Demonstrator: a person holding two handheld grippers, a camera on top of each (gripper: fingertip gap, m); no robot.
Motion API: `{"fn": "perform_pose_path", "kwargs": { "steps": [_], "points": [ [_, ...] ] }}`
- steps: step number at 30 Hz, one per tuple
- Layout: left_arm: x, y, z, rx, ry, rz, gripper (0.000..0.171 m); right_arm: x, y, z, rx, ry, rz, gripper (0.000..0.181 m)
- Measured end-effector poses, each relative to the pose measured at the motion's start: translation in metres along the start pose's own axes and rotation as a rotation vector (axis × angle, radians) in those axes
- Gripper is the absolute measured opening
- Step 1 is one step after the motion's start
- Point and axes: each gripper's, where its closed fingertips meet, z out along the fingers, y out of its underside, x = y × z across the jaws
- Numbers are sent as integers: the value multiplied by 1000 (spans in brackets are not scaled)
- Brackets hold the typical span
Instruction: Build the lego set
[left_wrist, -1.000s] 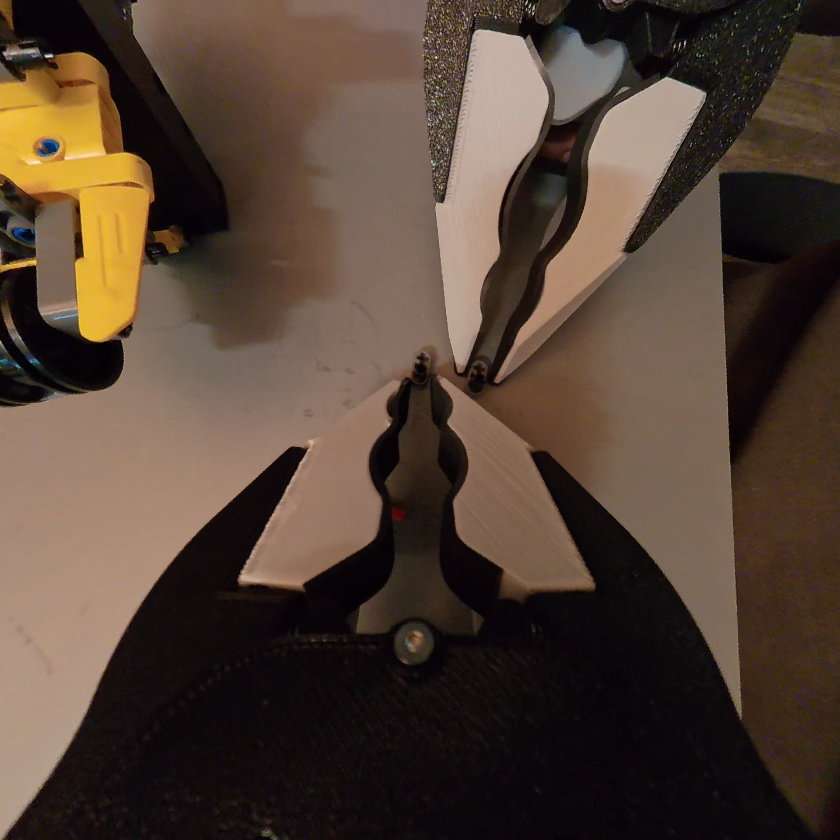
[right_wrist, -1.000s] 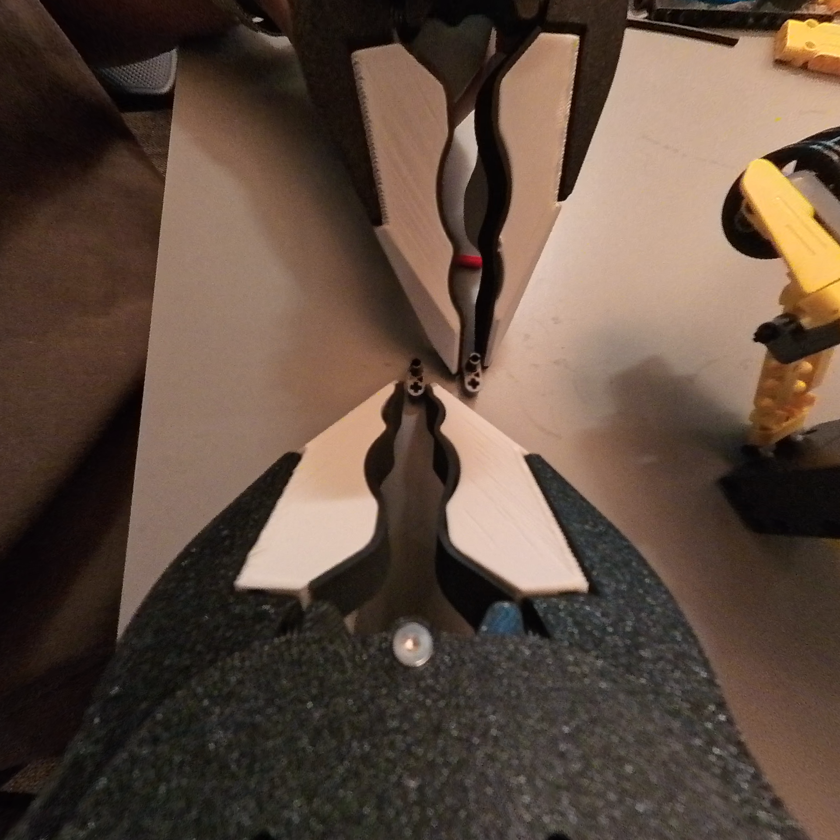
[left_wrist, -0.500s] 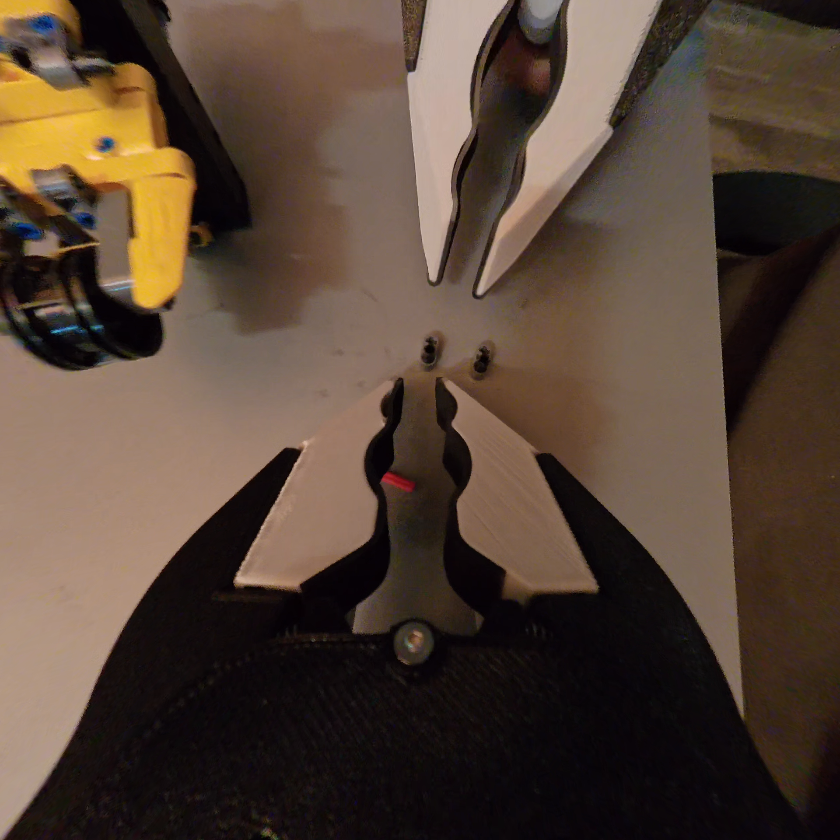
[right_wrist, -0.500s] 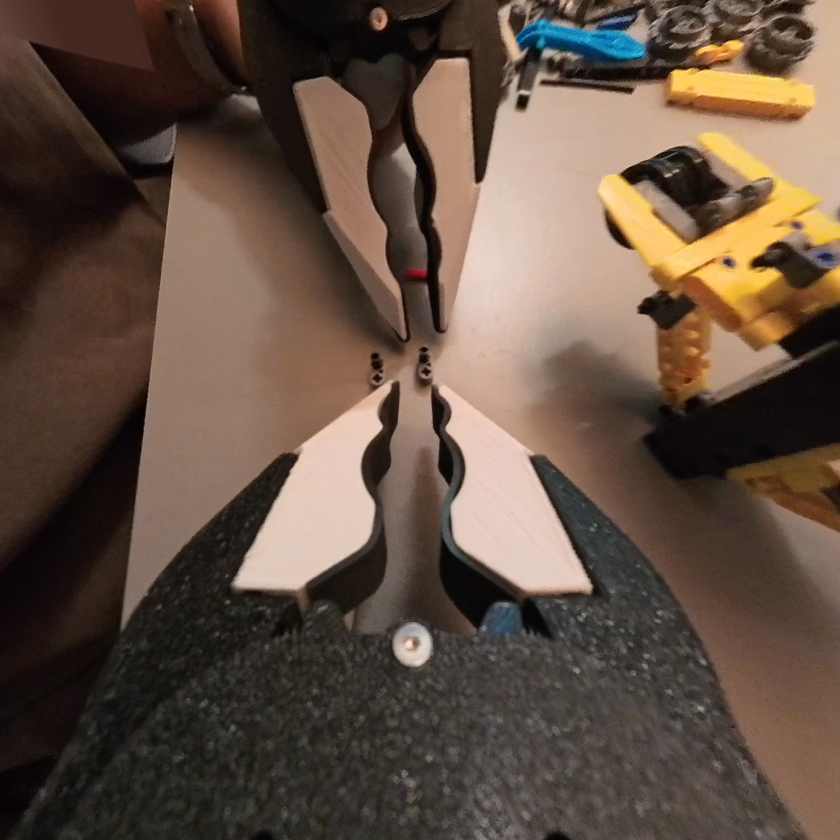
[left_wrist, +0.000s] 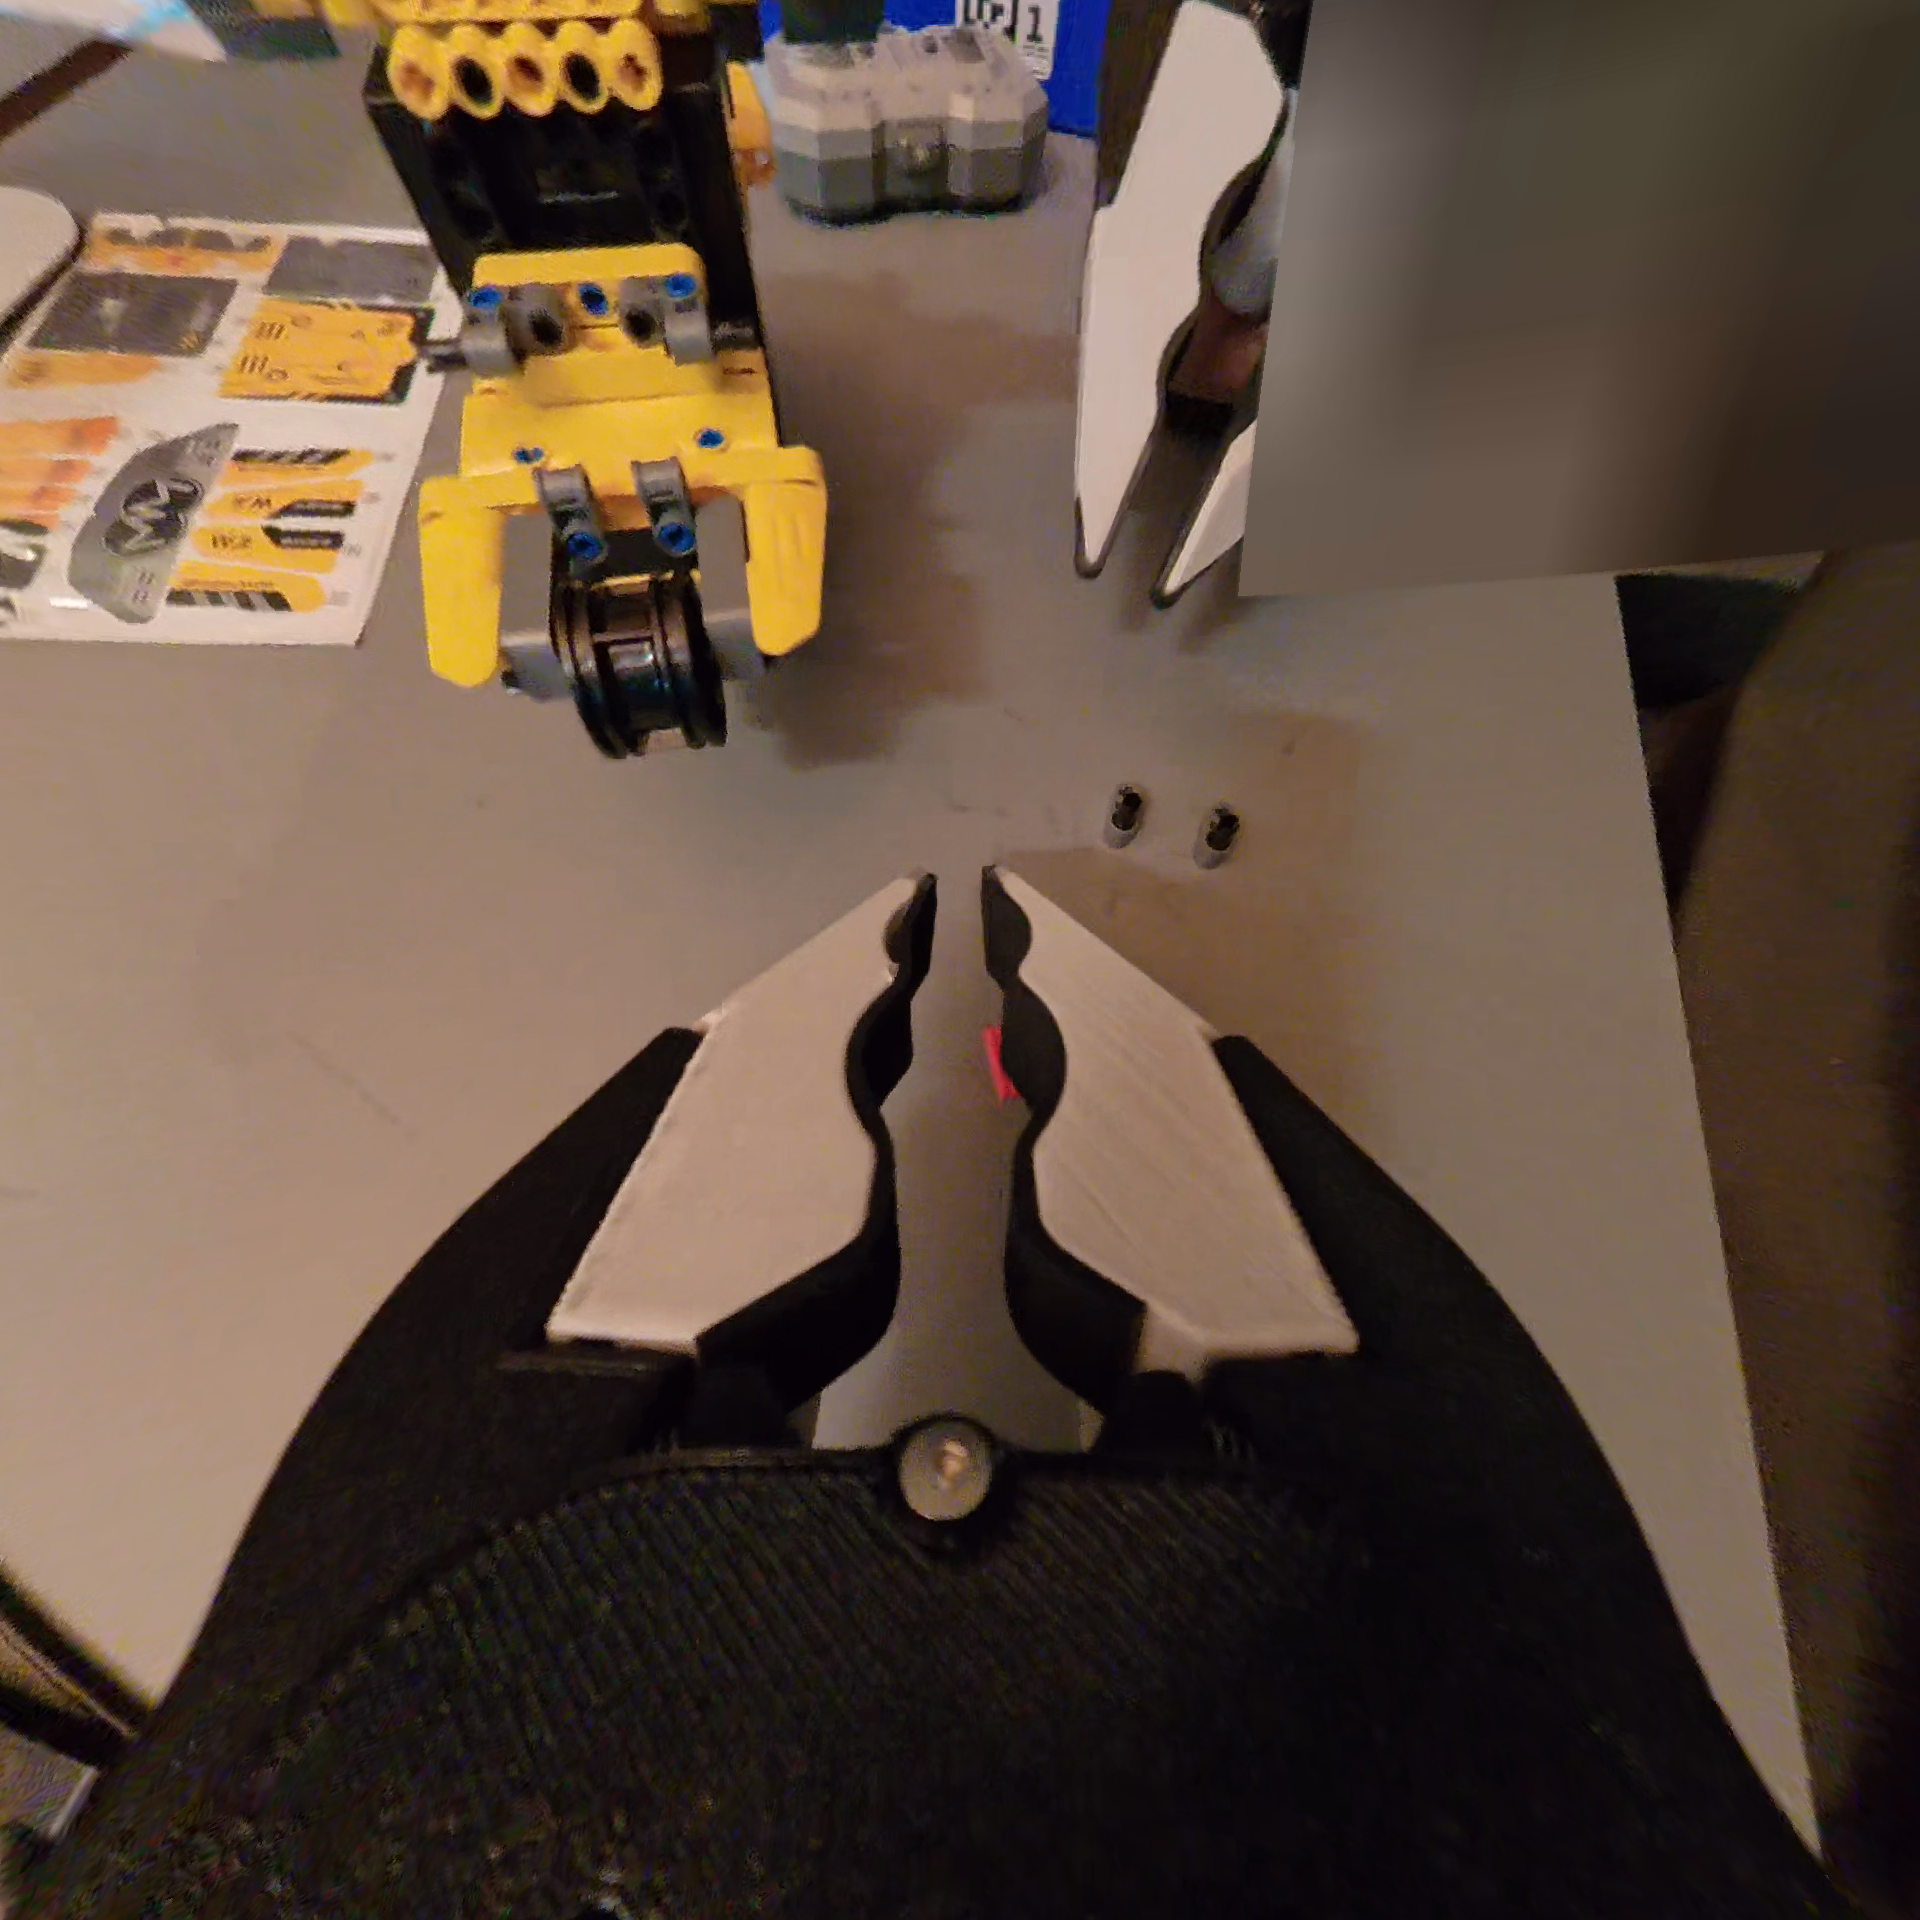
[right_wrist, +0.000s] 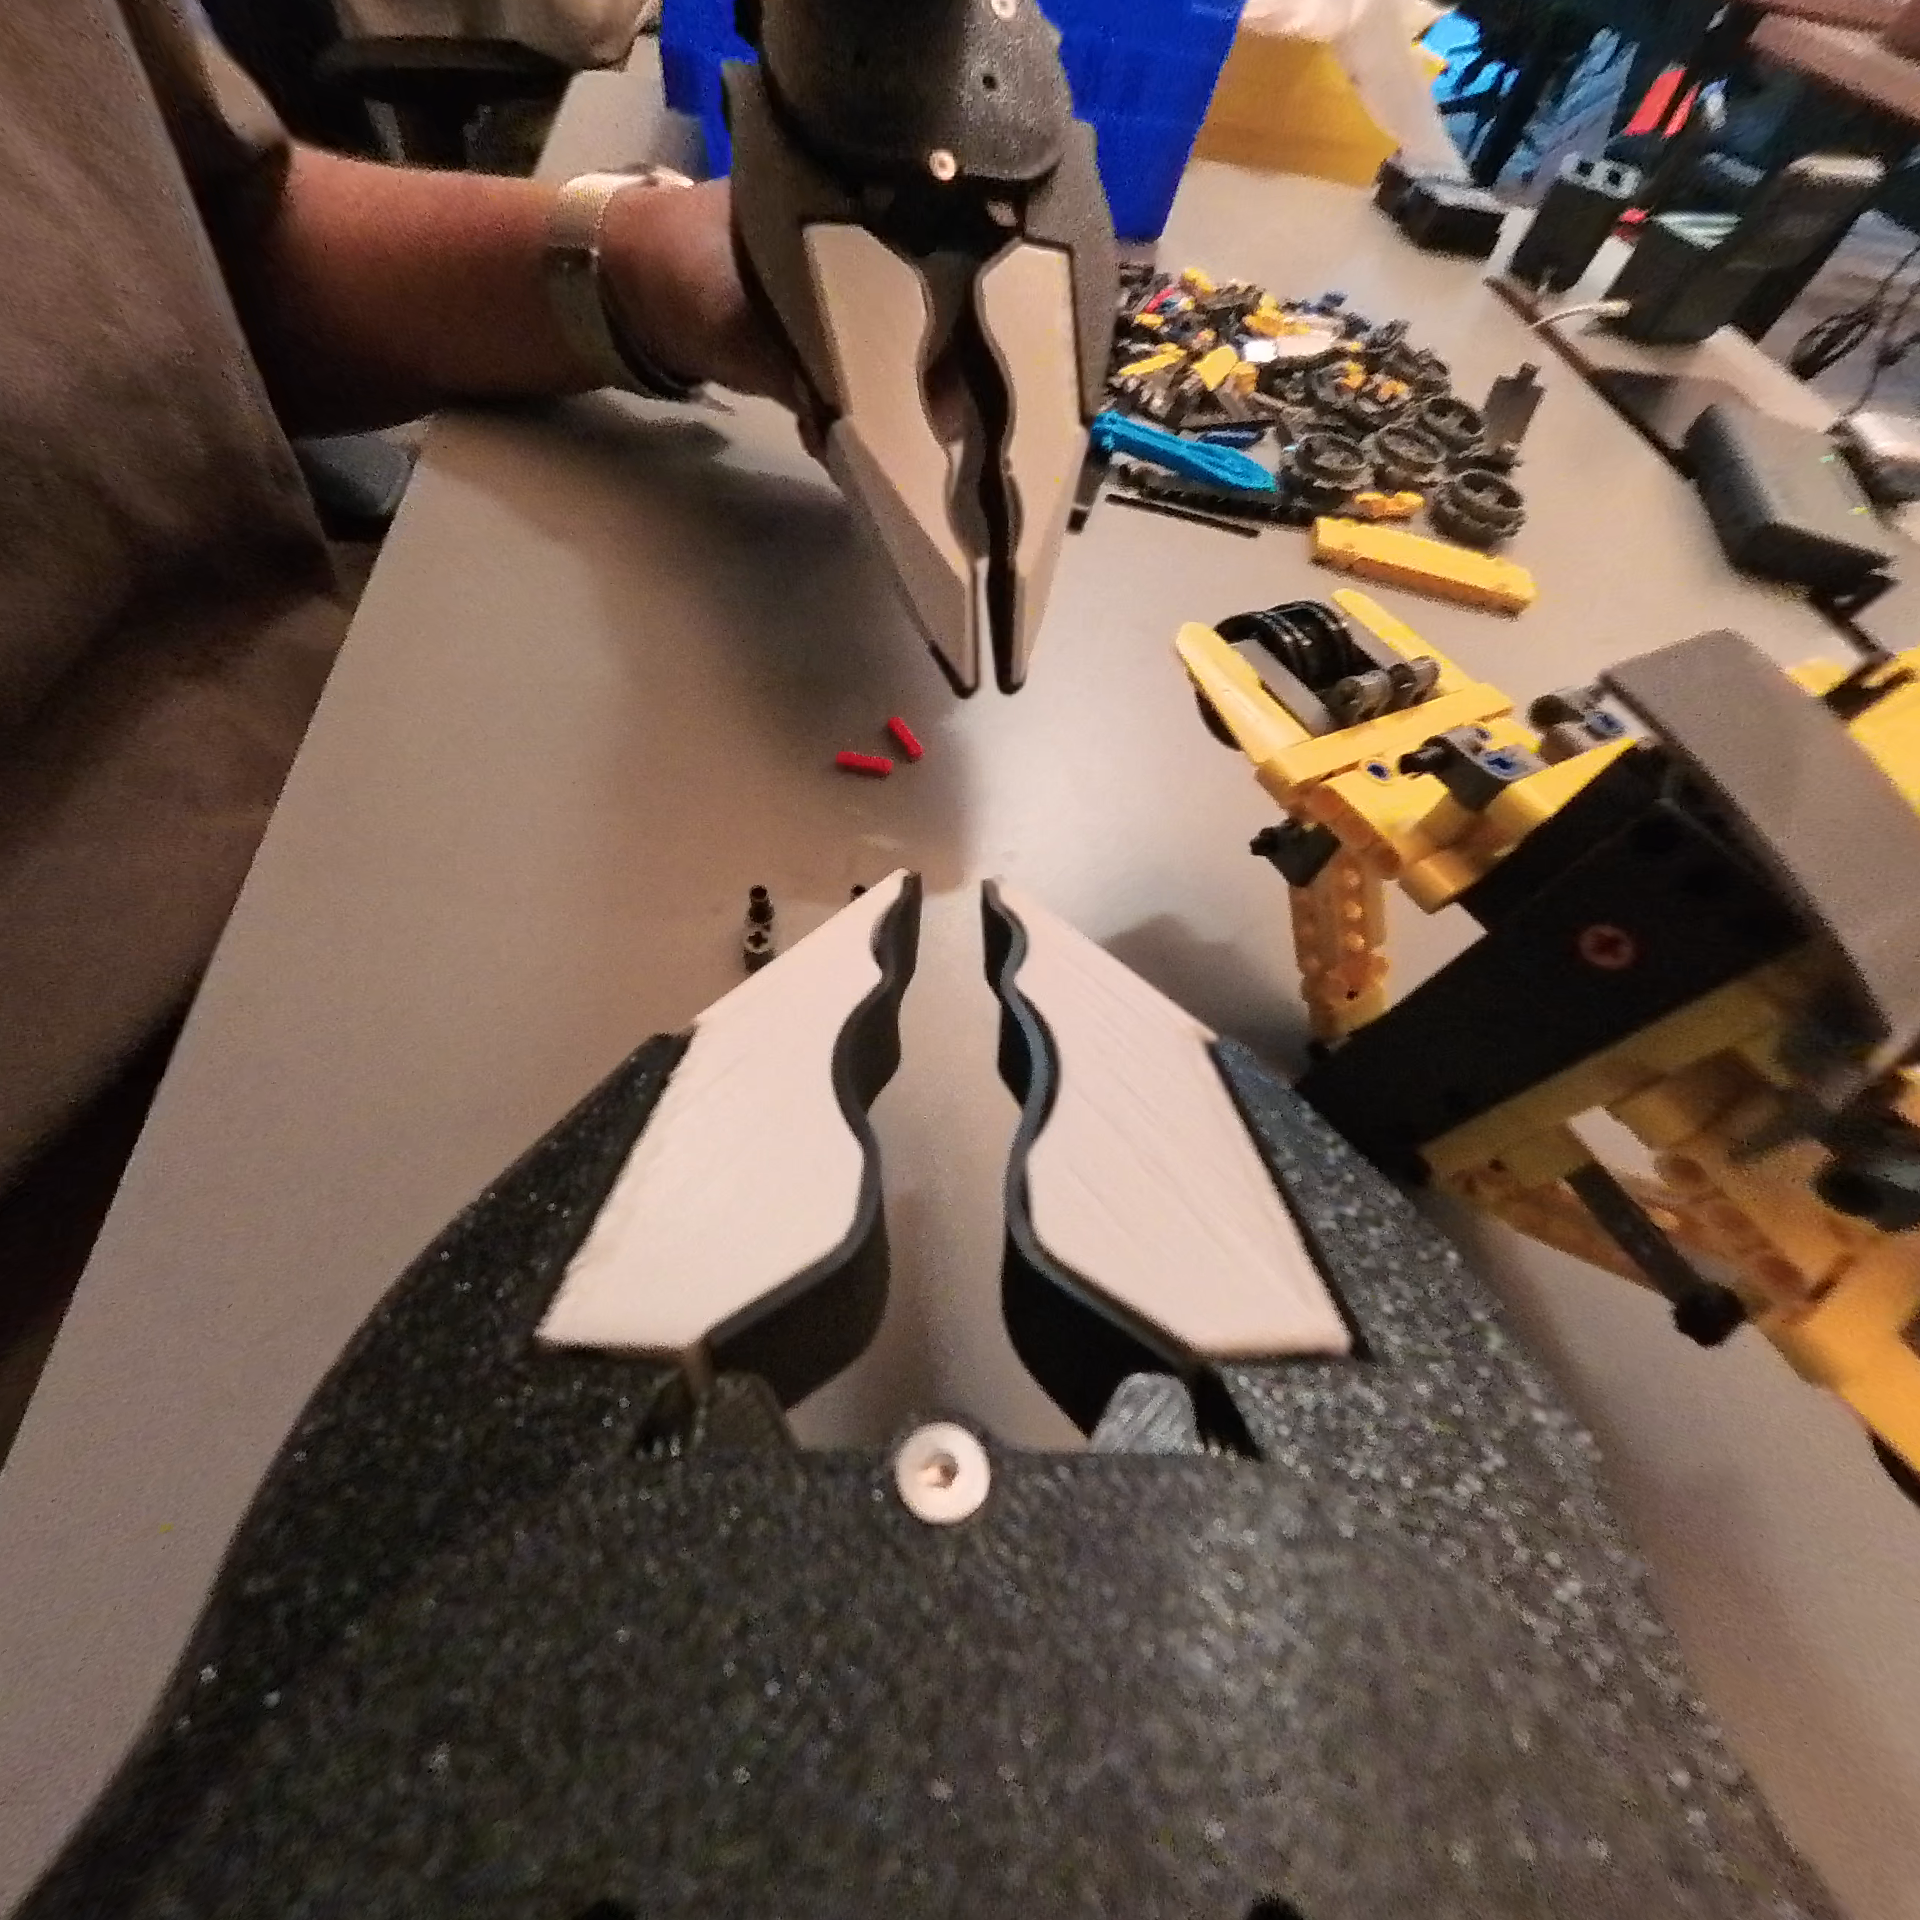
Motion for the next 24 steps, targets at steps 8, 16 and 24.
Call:
{"fn": "perform_pose_path", "kwargs": {
  "steps": [8, 16, 24],
  "points": [
    [-12, -2, -5, 66, -48, -72, 8, 28, -15, -31, 66, 143, 60, 13],
    [-16, -3, -5, 76, -71, -86, 10, 27, -7, -25, 66, 104, 116, 18],
    [-23, -5, -8, 98, -101, -110, 12, 23, -3, -17, 48, 77, 126, 19]
  ]
}}
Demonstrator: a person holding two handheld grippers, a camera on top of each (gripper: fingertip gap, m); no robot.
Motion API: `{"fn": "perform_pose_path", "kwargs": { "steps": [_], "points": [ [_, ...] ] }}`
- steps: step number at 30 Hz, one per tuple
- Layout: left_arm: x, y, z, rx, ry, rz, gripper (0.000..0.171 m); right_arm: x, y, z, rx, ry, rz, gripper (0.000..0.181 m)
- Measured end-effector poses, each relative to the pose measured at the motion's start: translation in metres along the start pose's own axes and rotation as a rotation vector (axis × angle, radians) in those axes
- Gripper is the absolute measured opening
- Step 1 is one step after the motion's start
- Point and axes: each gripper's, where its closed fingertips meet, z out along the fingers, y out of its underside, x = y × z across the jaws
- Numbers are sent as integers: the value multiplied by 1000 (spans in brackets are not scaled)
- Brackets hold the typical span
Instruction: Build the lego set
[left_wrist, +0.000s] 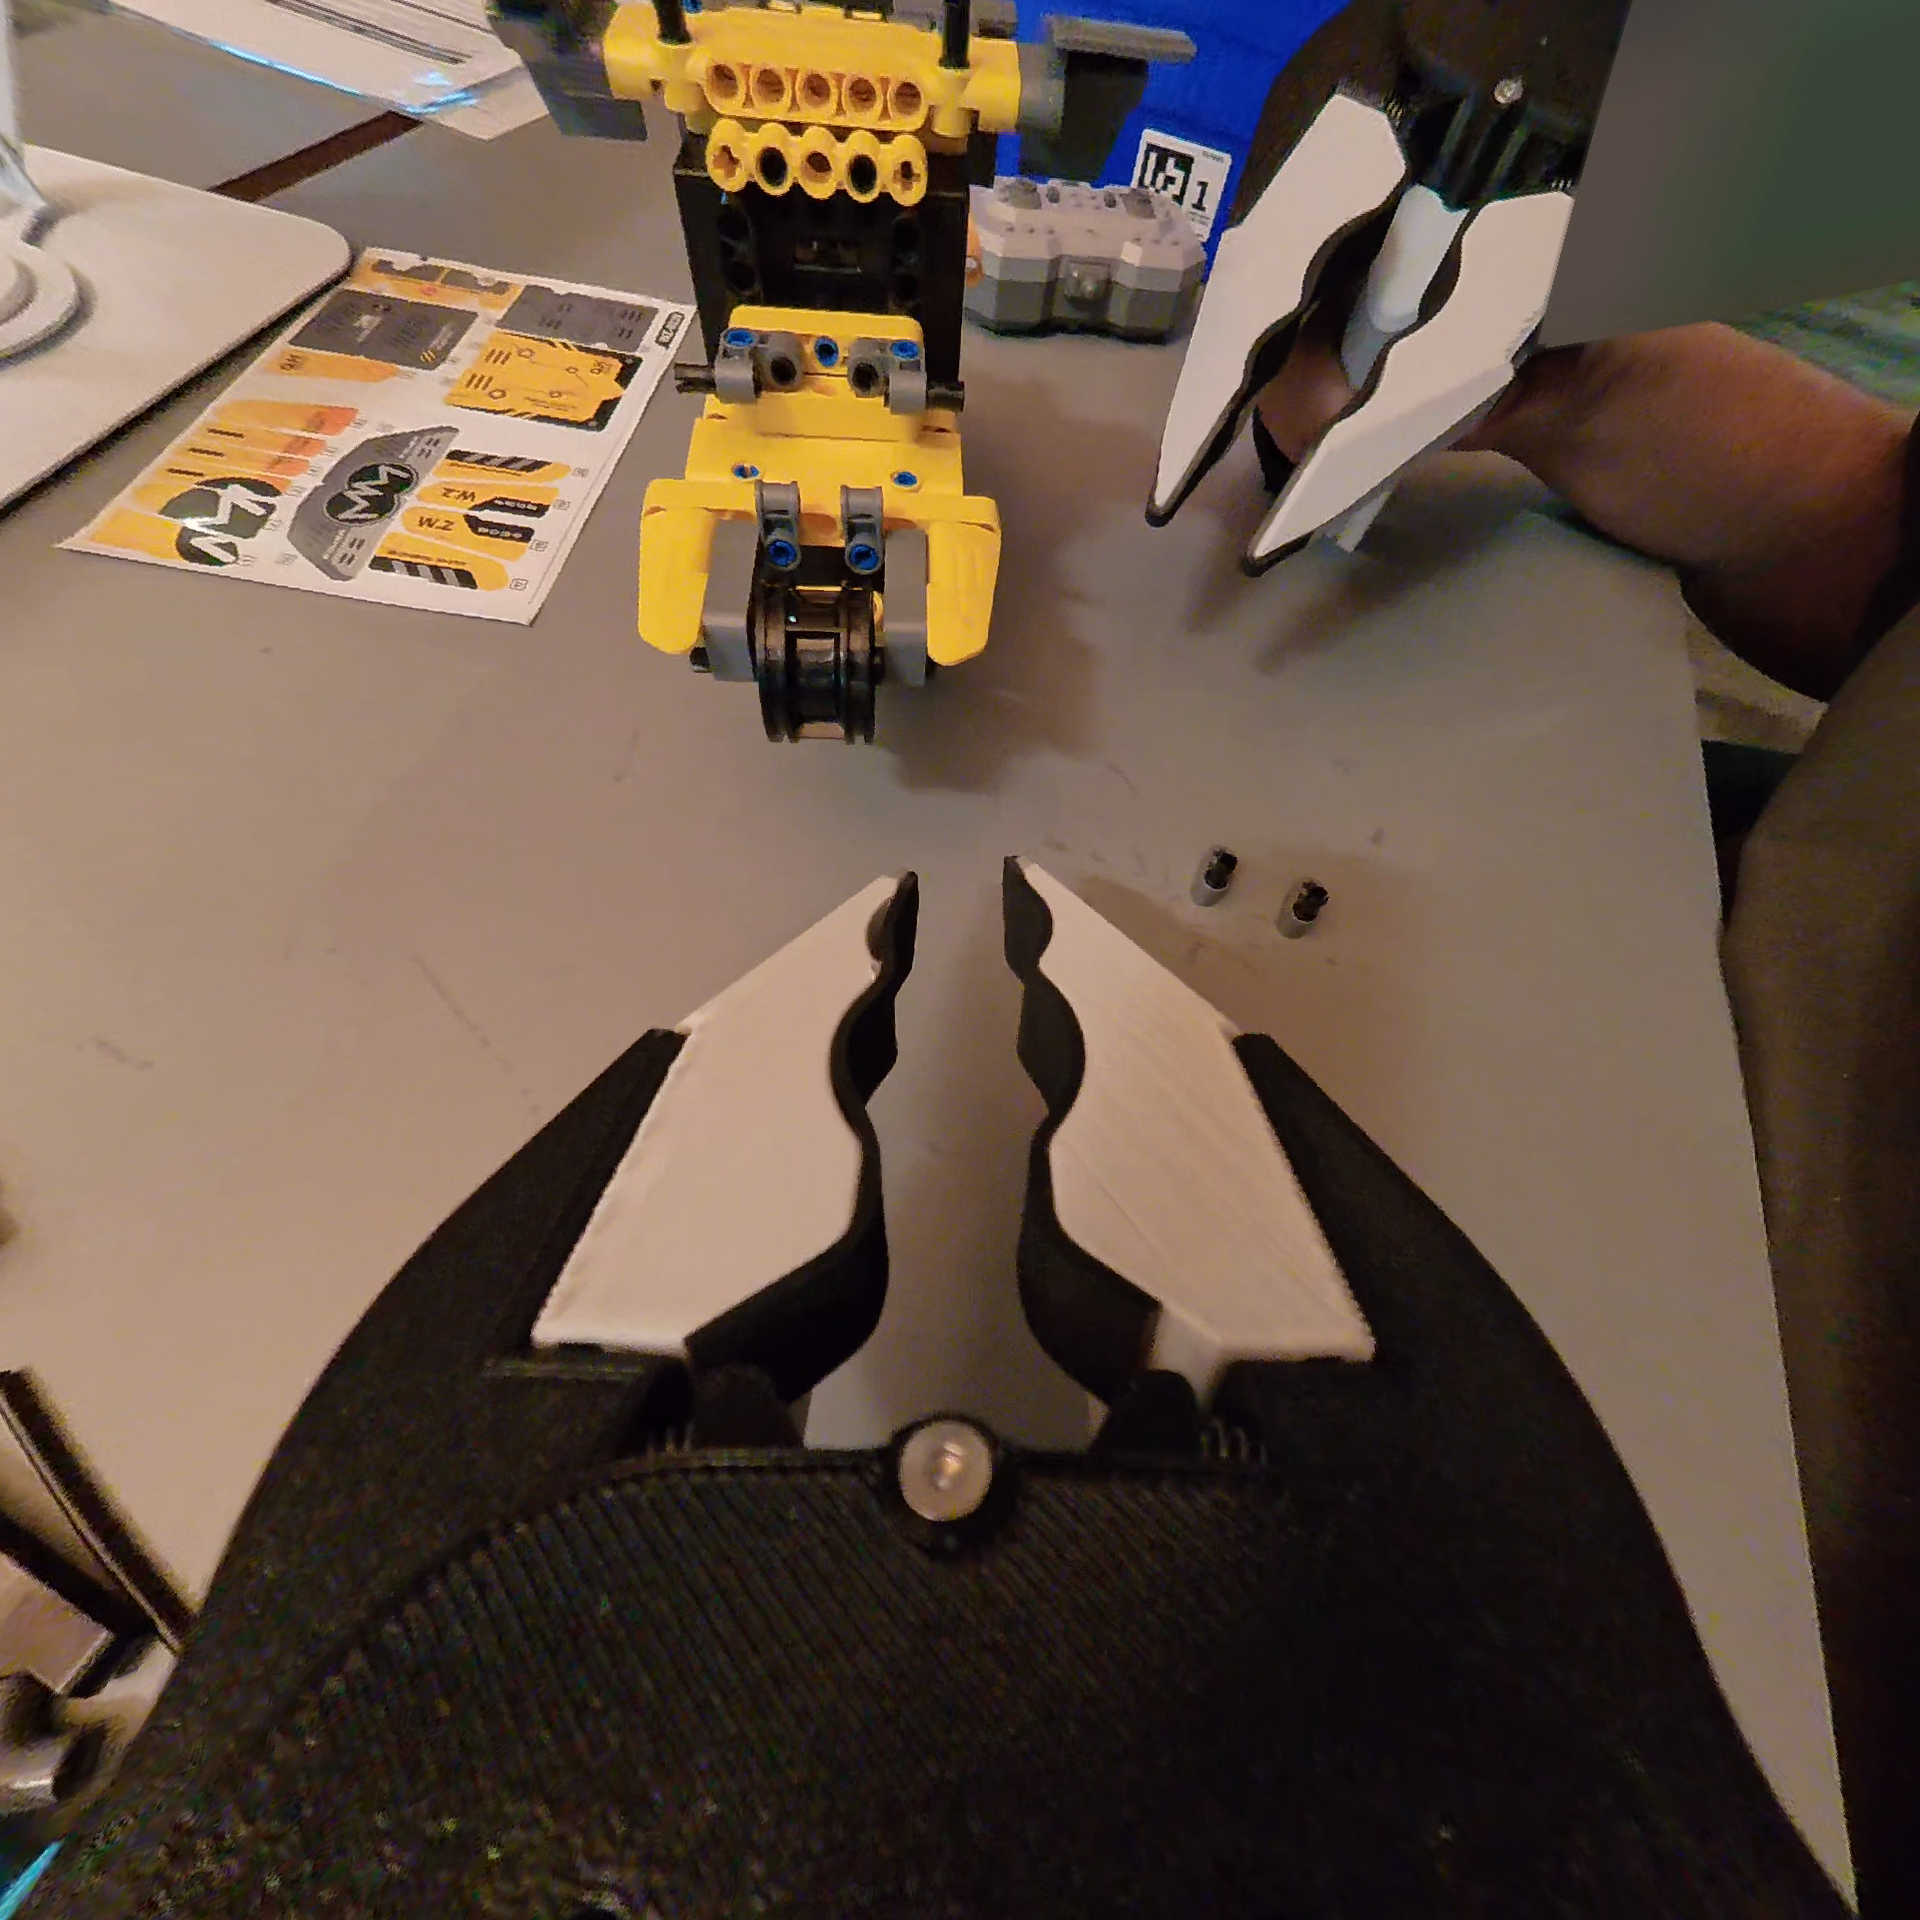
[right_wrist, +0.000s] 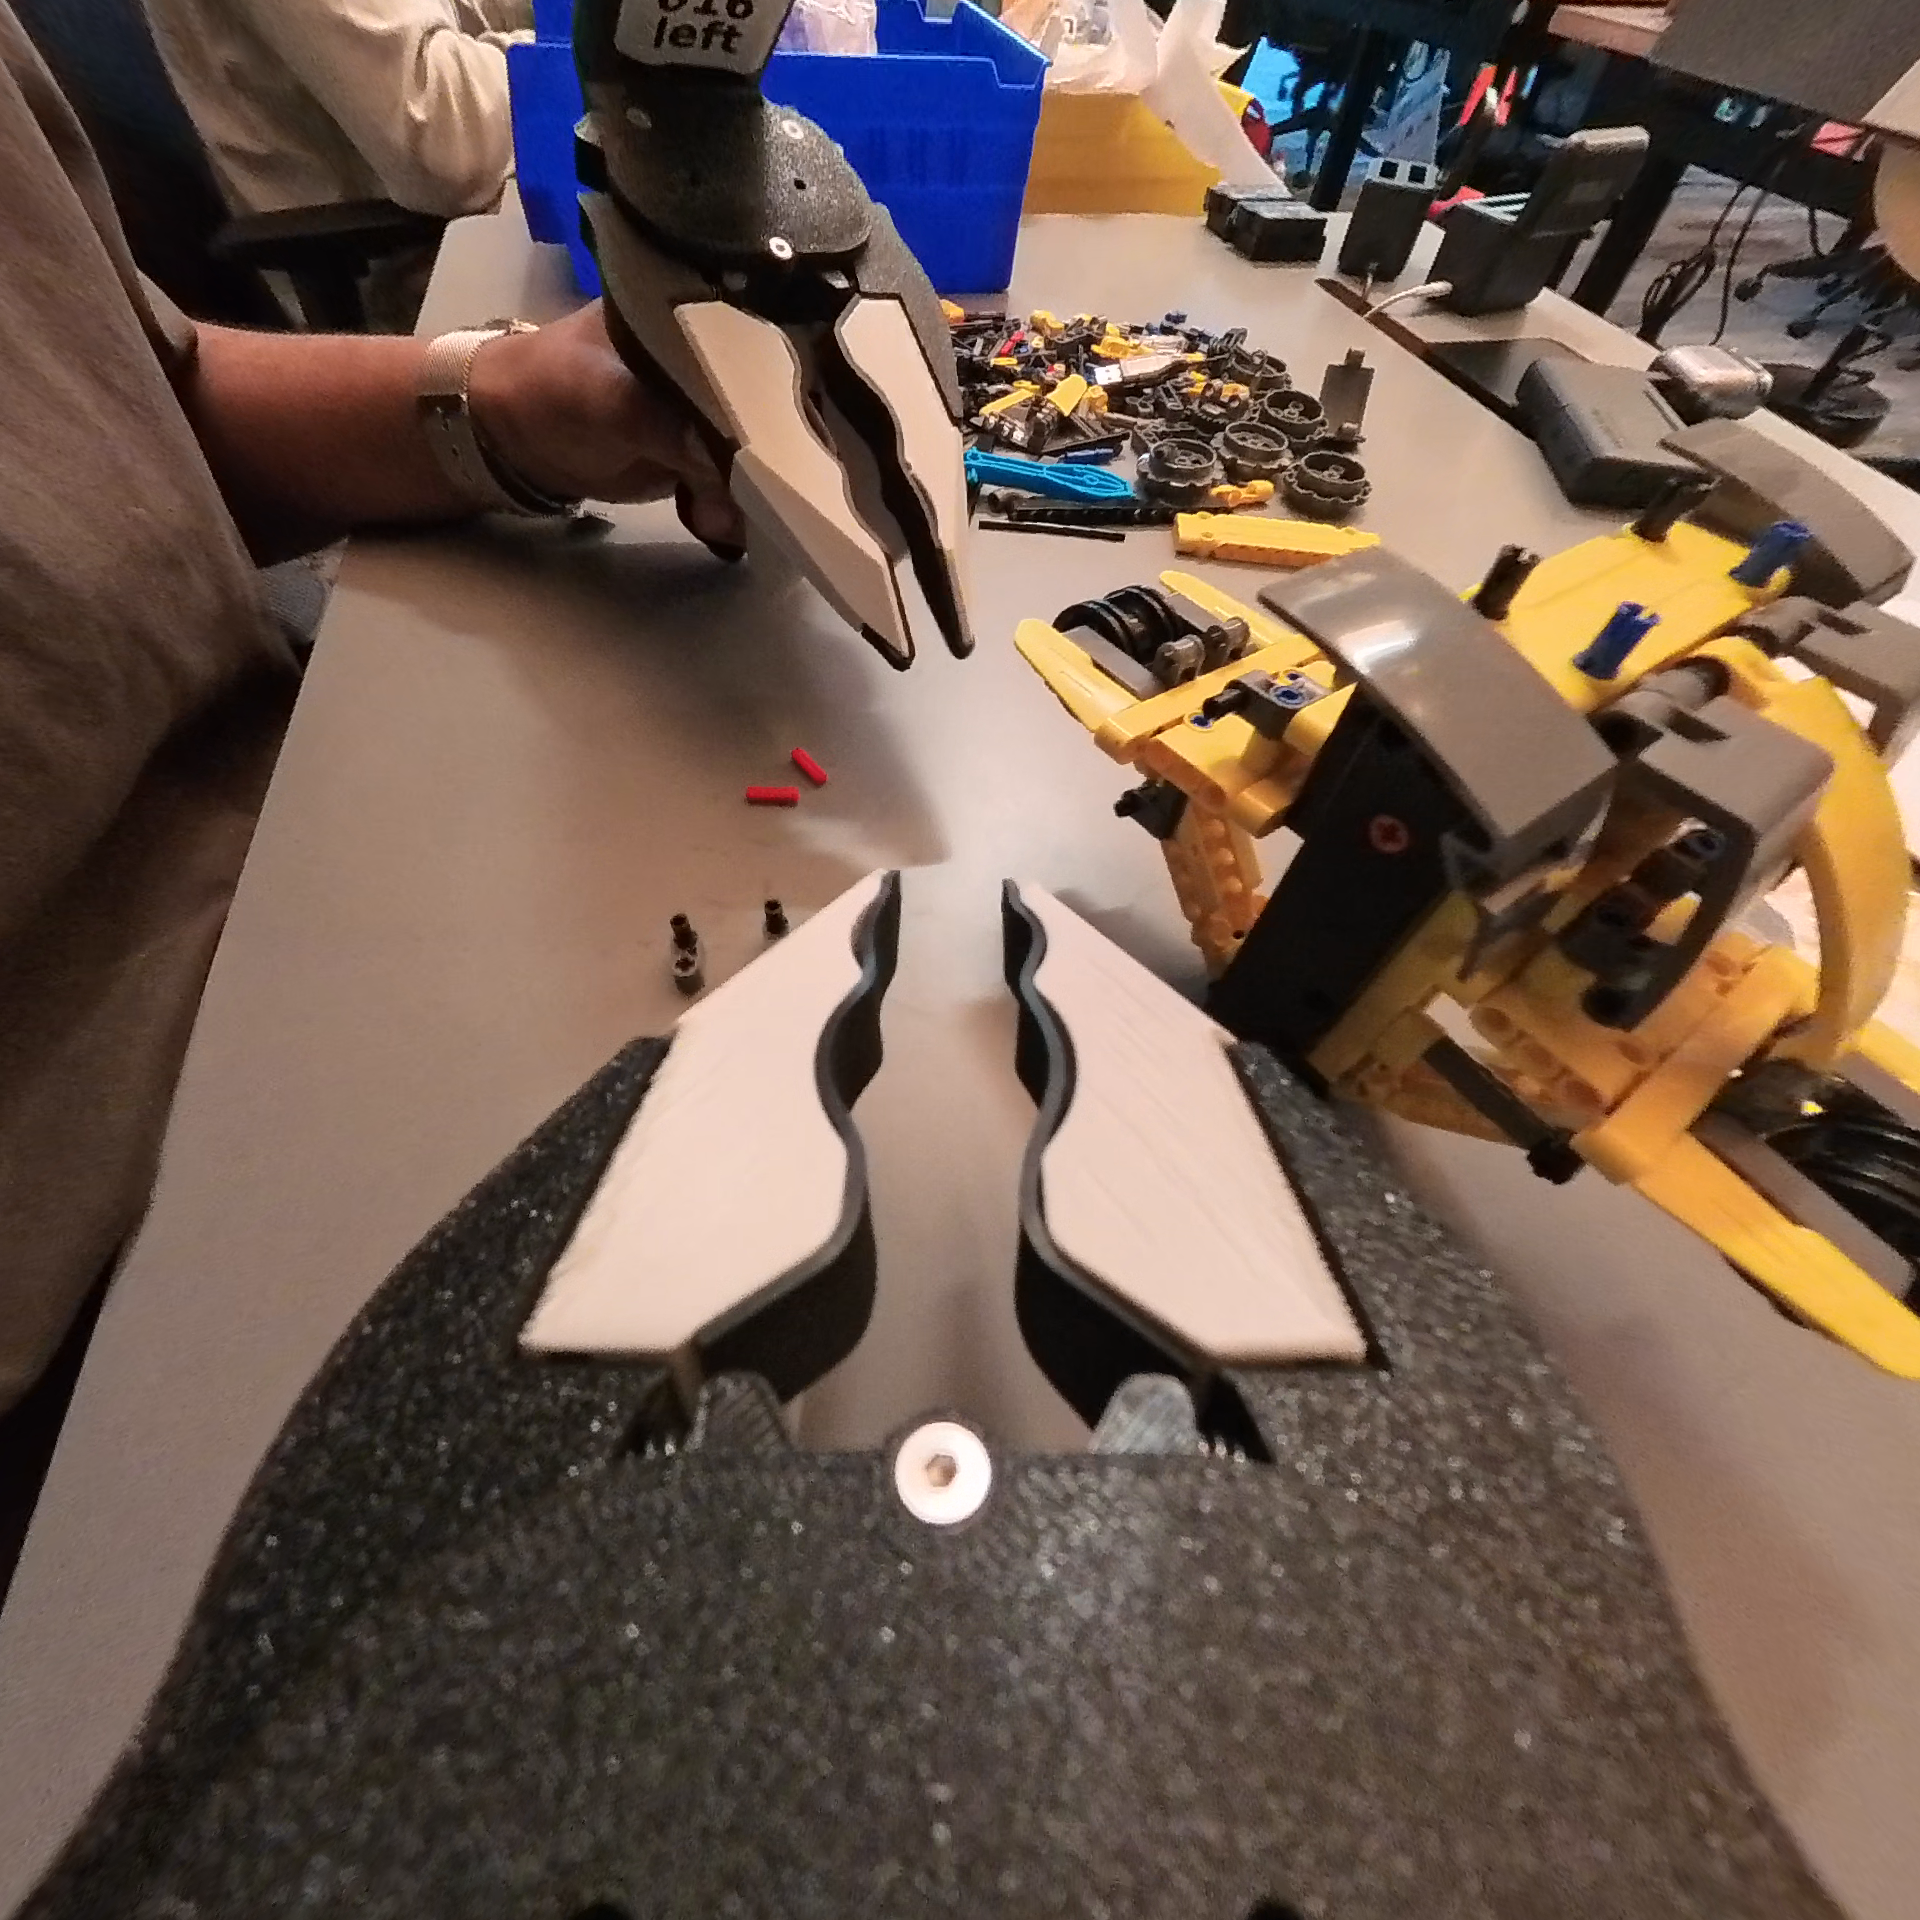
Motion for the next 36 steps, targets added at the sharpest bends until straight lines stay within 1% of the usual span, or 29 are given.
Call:
{"fn": "perform_pose_path", "kwargs": {
  "steps": [19, 36],
  "points": [
    [-1, 1, 2, 0, -8, -7, 15, 0, -9, -4, 48, 5, 12, 21],
    [0, -2, -1, 5, -23, 18, 16, 9, -8, -6, 52, 38, 28, 22]
  ]
}}
